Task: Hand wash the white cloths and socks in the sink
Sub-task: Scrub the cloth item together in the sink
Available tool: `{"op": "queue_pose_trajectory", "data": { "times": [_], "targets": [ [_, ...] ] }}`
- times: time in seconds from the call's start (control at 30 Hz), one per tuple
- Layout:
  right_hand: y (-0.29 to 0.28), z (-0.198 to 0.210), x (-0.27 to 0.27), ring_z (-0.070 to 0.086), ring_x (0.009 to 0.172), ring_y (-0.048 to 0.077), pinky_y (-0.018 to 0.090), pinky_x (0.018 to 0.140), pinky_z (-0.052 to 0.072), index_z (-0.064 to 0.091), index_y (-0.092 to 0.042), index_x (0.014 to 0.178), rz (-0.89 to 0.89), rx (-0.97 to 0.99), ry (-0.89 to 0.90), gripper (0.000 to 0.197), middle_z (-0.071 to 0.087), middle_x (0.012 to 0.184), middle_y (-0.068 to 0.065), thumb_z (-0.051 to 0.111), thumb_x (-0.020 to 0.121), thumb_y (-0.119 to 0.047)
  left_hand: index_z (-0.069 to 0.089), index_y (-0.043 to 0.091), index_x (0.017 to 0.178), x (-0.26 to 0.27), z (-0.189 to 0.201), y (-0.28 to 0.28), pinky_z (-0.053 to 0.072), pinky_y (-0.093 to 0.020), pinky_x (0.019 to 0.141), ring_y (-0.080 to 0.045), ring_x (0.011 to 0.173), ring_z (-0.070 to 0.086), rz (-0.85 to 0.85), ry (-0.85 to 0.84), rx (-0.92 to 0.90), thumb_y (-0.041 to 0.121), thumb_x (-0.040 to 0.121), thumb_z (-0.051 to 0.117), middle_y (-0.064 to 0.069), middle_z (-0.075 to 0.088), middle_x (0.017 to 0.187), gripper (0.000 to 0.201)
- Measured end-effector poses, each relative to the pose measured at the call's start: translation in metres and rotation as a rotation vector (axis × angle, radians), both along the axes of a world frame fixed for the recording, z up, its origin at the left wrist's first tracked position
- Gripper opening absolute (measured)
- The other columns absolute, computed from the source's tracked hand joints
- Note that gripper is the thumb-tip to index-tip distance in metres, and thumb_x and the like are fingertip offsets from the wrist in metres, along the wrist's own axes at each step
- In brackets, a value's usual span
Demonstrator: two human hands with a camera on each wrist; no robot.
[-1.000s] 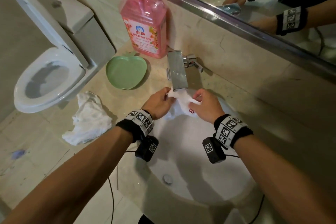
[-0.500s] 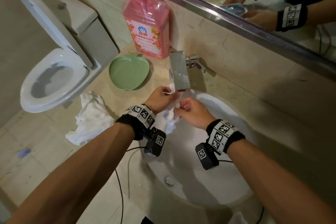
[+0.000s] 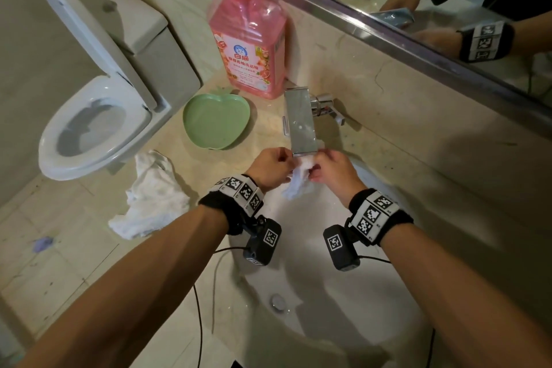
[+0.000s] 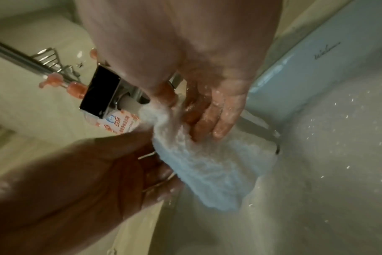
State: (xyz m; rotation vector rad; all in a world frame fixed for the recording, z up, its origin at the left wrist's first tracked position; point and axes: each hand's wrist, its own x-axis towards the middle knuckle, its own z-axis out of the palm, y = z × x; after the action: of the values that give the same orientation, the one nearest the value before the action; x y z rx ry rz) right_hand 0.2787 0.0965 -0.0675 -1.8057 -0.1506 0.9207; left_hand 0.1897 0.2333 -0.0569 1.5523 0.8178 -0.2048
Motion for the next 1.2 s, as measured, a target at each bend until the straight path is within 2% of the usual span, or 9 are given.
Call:
{"op": "queue_pose_trajectory", "data": {
  "times": [0.1,0.23,0.37,0.47,0.53,0.67,0.83,0.97,1.2],
  "targets": [
    [-0.009,0.006,0.001,0.073,0.086,0.017,0.029,0.075,0.058,0.073,-0.024,0.096,0.11,0.107,0.047,0.01,0.077,0.092,0.001,0.068,0.088,-0.026,0.064,-0.001,0.114,0.009,-0.002,-0.002,0.057,-0.052,0.088,-0.037,0.099,0.069,0.004,-0.033,0.025,0.008,0.095,0.059,-0.022,0.07,0.109,0.022],
    [-0.013,0.009,0.002,0.071,0.096,0.011,0.033,0.086,0.059,0.073,-0.023,0.107,0.27,0.039,-0.172,0.026,0.076,0.099,-0.004,0.08,0.082,-0.026,0.069,0.009,0.114,0.016,0.0,-0.009,0.056,-0.018,0.076,-0.003,0.089,0.071,-0.047,-0.146,0.019,0.011,0.09,0.068,-0.008,0.072,0.112,0.025],
    [-0.02,0.008,0.008,0.069,0.092,0.03,0.051,0.089,0.057,0.072,-0.008,0.099,0.216,-0.073,-0.132,0.013,0.073,0.097,0.014,0.064,0.093,-0.017,0.061,0.009,0.13,0.016,0.002,-0.008,0.043,-0.031,0.105,-0.019,0.117,0.059,-0.217,-0.14,0.218,0.013,0.101,0.051,-0.008,0.064,0.128,0.031],
    [-0.026,0.008,0.013,0.047,0.057,0.014,0.038,0.058,0.042,0.058,-0.008,0.073,0.229,-0.124,-0.211,0.027,0.051,0.062,0.002,0.056,0.096,-0.022,0.058,0.014,0.134,0.008,0.001,-0.001,0.041,-0.033,0.108,-0.019,0.12,0.056,-0.299,-0.101,0.299,0.02,0.104,0.044,-0.003,0.062,0.132,0.034],
    [-0.025,0.009,0.011,0.037,0.05,0.009,0.031,0.054,0.029,0.058,-0.011,0.073,0.271,-0.145,-0.255,0.03,0.041,0.057,-0.005,0.054,0.098,-0.028,0.057,0.013,0.132,0.0,0.001,0.005,0.045,-0.037,0.103,-0.02,0.116,0.059,-0.336,-0.052,0.275,0.032,0.103,0.046,-0.004,0.065,0.126,0.036],
    [-0.012,0.012,0.006,0.063,0.076,0.019,0.035,0.069,0.049,0.07,-0.009,0.103,0.379,-0.152,-0.327,0.028,0.069,0.084,0.009,0.051,0.099,-0.029,0.057,0.019,0.111,-0.022,0.0,0.016,0.048,-0.034,0.08,-0.021,0.09,0.061,-0.45,0.075,0.403,0.047,0.094,0.058,-0.002,0.065,0.101,0.033],
    [0.002,0.008,-0.001,0.042,0.048,0.006,0.025,0.049,0.033,0.059,-0.019,0.067,0.463,-0.21,-0.408,0.036,0.047,0.057,-0.006,0.058,0.099,-0.035,0.072,0.024,0.092,-0.043,0.003,0.037,0.05,-0.033,0.083,-0.017,0.089,0.067,-0.273,0.01,0.314,0.057,0.098,0.043,-0.001,0.074,0.096,0.045],
    [-0.002,0.005,0.002,0.055,0.073,0.013,0.019,0.056,0.033,0.072,-0.016,0.113,0.535,-0.265,-0.45,0.027,0.06,0.084,-0.009,0.061,0.098,-0.035,0.072,0.038,0.084,-0.054,0.015,0.047,0.051,-0.023,0.052,-0.021,0.064,0.069,-0.16,-0.031,0.168,0.061,0.093,0.04,-0.005,0.075,0.073,0.04],
    [-0.012,0.003,0.01,0.06,0.077,0.026,0.033,0.07,0.046,0.07,-0.012,0.089,0.412,-0.345,-0.538,0.034,0.065,0.075,0.004,0.058,0.096,-0.042,0.071,0.026,0.09,-0.042,0.01,0.037,0.049,-0.026,0.058,-0.018,0.073,0.065,0.007,-0.025,0.197,0.052,0.097,0.045,0.004,0.07,0.082,0.038]
  ]
}}
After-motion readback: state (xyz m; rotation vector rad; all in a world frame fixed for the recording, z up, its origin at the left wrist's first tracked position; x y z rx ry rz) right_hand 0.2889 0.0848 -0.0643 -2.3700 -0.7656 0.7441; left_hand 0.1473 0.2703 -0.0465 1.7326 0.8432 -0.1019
